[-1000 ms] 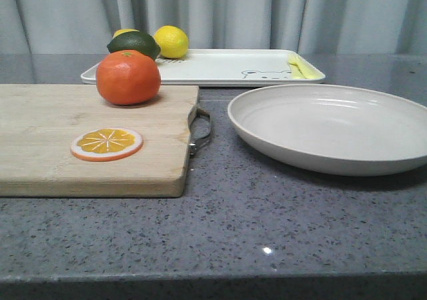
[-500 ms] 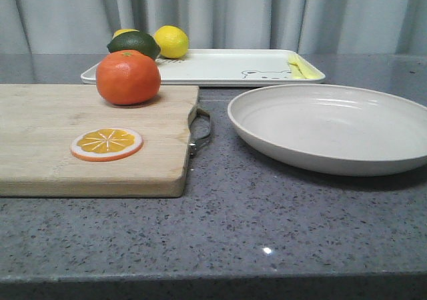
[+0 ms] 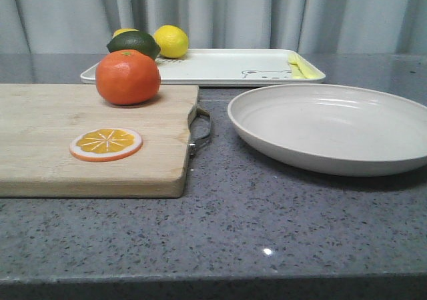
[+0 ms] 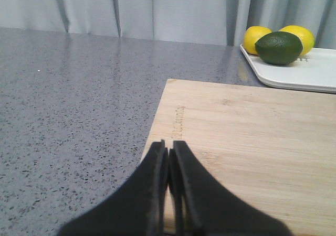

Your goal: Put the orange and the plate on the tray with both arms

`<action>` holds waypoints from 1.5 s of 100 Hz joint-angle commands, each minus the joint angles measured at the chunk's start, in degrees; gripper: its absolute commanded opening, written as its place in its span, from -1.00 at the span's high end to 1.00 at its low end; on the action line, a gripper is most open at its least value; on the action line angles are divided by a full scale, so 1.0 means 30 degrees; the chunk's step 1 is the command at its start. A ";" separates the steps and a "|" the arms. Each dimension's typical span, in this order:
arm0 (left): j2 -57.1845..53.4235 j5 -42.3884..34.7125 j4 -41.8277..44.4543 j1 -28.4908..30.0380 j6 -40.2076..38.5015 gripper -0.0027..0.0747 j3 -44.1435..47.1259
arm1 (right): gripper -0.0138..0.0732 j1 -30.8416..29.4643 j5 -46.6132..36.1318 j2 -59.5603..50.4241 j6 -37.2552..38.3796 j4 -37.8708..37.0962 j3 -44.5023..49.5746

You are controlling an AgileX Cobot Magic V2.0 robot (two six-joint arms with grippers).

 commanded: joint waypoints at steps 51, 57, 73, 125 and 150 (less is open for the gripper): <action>0.2934 -0.1070 -0.0032 -0.0165 -0.0095 0.98 -0.5179 | 0.83 -0.0010 0.2197 0.3467 0.0004 -0.0180 -0.5134; 0.3538 -0.1013 -0.0032 -0.0165 -0.0095 0.98 -0.5729 | 0.83 -0.0010 0.2268 0.4107 0.0004 -0.0180 -0.5752; 0.5237 -0.1028 -0.0214 -0.0165 -0.0095 0.98 -0.7154 | 0.83 -0.0010 0.2944 0.5894 0.0004 -0.0180 -0.7495; 0.5990 -0.1488 -0.0342 -0.0165 -0.0095 0.98 -0.7628 | 0.83 -0.0010 0.3383 0.6613 0.0004 -0.0180 -0.8492; 0.6142 -0.1488 -0.0751 -0.0165 -0.0095 0.98 -0.7700 | 0.83 -0.0010 0.3306 0.6613 0.0004 -0.0180 -0.8492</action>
